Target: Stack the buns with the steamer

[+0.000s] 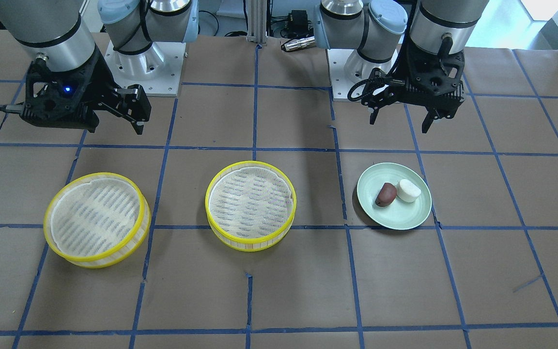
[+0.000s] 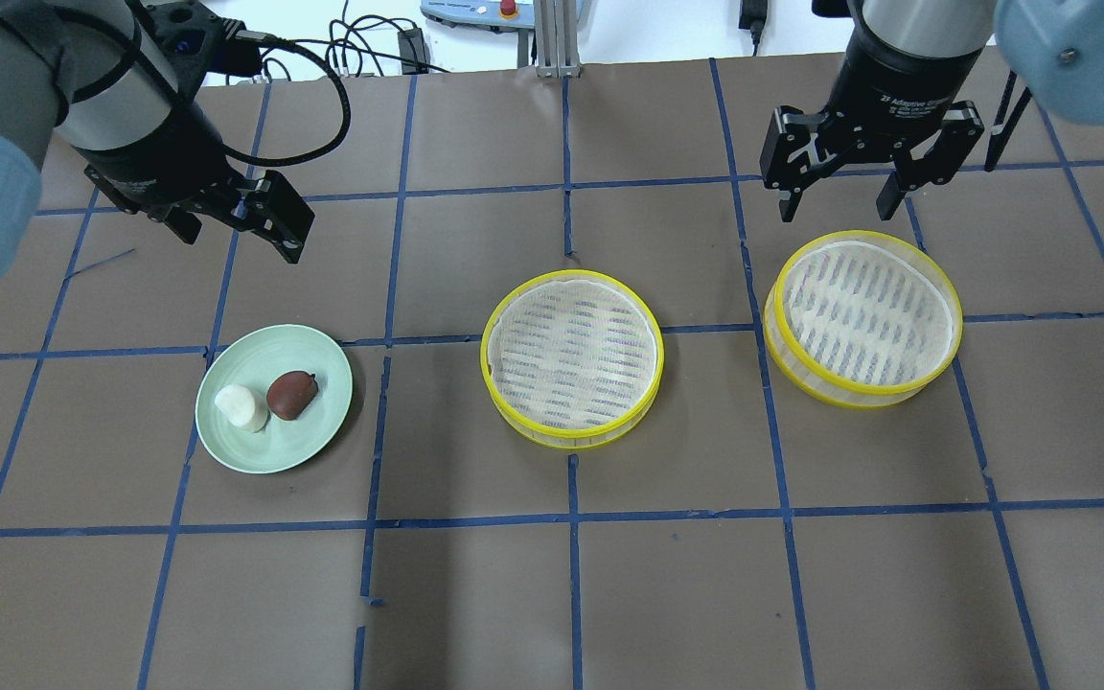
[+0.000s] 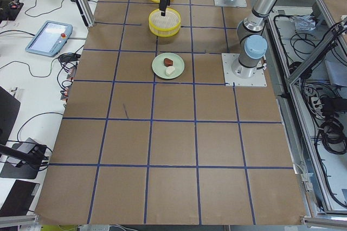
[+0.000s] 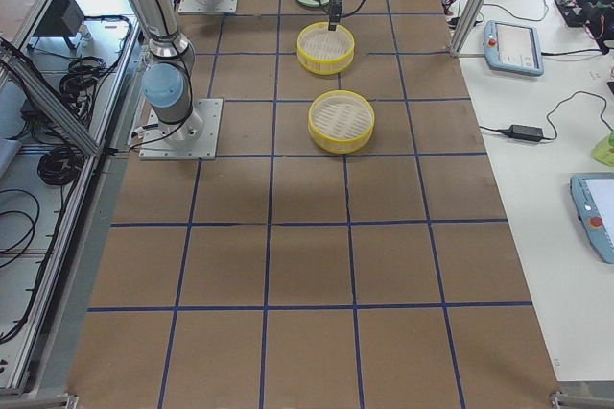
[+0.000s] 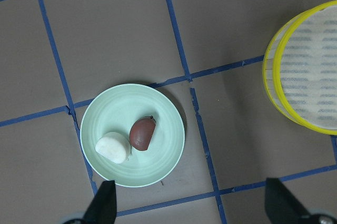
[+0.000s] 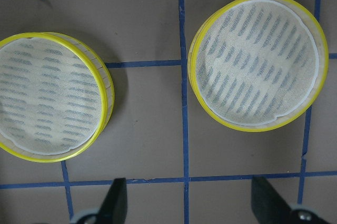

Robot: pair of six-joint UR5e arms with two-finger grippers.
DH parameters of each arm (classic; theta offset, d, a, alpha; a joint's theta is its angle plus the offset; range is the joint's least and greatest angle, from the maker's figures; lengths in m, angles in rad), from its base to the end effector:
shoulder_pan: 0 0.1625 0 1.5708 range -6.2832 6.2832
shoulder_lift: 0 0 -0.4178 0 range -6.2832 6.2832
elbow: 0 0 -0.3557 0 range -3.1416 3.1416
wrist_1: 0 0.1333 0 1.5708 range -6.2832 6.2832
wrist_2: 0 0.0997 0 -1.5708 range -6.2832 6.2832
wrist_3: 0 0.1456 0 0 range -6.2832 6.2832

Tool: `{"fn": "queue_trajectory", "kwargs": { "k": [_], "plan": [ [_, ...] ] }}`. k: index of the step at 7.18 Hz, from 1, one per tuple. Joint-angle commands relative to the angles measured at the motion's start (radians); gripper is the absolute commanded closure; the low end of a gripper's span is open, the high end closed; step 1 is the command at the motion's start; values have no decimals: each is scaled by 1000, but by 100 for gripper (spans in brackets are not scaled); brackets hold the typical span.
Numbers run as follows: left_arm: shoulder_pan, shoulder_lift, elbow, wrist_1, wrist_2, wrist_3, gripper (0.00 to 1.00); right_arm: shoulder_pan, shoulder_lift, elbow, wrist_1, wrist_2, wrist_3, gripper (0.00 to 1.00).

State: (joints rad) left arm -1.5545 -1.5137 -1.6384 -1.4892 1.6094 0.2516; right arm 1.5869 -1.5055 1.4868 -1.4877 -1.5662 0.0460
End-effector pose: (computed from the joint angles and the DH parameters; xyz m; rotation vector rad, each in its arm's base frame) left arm -0.1205 -0.4436 0.4378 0.3609 3.0711 -0.1010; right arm 0.1416 -0.4708 0.4343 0.0471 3.1370 0.1012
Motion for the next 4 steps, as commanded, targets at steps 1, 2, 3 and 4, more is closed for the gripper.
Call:
{"fn": "queue_trajectory", "kwargs": {
  "k": [1, 2, 3, 4],
  "plan": [
    [1, 1, -1, -3, 0, 0, 0, -1, 1, 1, -2, -2, 0, 15],
    [1, 1, -4, -5, 0, 2, 0, -2, 2, 1, 1, -2, -2, 15],
    [4, 1, -9, 1, 1, 44, 0, -10, 8, 4, 3, 0, -11, 15],
    [11, -8, -20, 4, 3, 96, 0, -57, 11, 45, 0, 3, -88, 13]
  ]
}}
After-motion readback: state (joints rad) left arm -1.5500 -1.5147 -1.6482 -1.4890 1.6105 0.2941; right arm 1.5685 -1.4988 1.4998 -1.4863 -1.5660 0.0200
